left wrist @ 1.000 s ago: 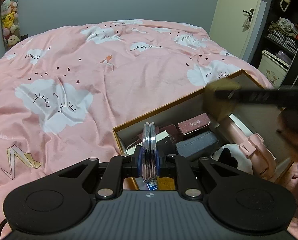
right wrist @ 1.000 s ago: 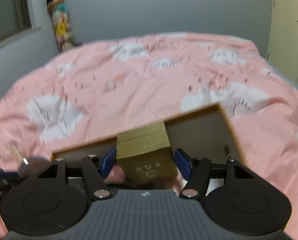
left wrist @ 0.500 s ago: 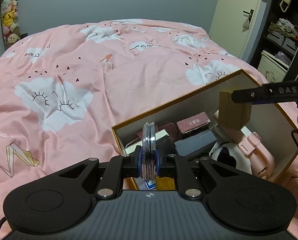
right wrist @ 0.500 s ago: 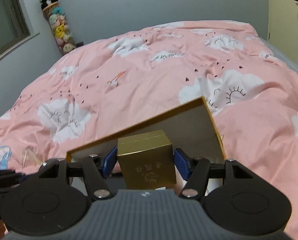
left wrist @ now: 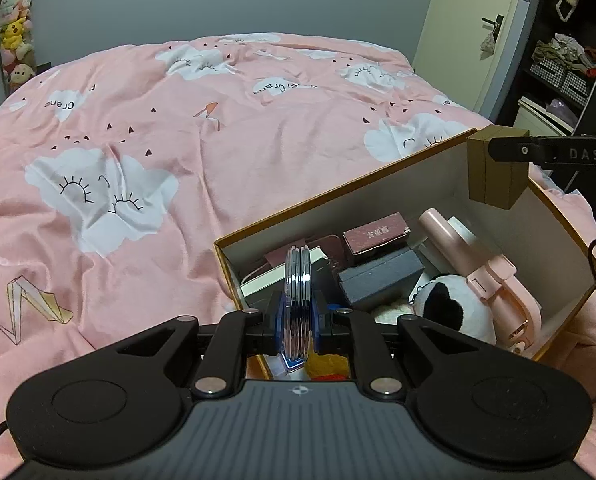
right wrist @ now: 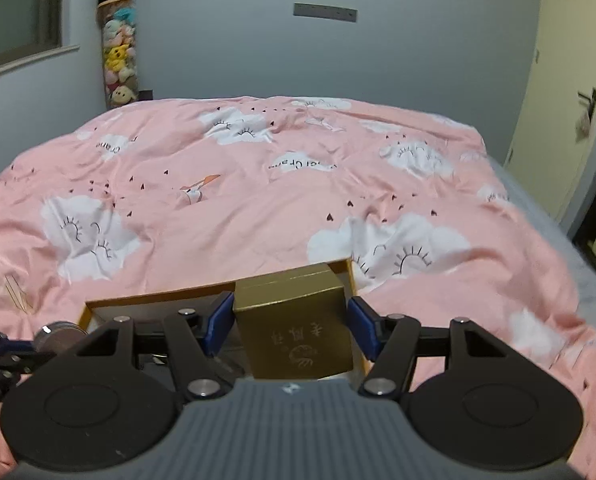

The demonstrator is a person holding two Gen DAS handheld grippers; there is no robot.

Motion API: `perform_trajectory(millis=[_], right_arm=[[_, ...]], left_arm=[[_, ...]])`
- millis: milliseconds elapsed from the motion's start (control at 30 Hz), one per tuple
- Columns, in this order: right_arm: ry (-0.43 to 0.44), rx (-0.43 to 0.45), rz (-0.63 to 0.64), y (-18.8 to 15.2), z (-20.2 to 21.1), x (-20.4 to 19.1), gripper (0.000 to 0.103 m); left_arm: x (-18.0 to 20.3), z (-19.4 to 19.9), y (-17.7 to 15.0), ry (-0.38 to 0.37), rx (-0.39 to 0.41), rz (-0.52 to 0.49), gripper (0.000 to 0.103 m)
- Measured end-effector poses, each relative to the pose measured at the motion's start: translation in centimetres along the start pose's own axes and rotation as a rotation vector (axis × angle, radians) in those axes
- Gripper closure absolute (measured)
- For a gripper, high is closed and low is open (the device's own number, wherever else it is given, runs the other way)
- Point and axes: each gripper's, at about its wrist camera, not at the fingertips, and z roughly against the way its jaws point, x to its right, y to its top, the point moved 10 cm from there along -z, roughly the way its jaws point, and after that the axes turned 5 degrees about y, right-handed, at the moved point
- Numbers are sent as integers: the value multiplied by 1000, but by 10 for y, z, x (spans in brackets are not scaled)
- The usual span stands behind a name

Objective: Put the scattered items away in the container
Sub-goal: 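Lower the gold box into the orange box with the right tool and release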

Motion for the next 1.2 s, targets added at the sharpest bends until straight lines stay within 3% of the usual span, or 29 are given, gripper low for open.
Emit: perform_trajectory(millis=[167,367,500,800,1200], right_arm=[[13,-33,3,-11,-9,-5,39],[193,-108,-32,-31,-14,-50,39],[268,-152,-37,-43,-15,-76,39],[291,-196,1,-60,-25,-103,39],[289,-223,2,-68,-41,-110,36]], left_arm=[[0,0,0,4,-1,1,88],[-3,-1,-6,-7,-34,15,88],[-1,2,-12,-20,-39,10,88],[3,-5,-18,-38,-35,12,88],[2,-22,-25,-19,-45,12,88]])
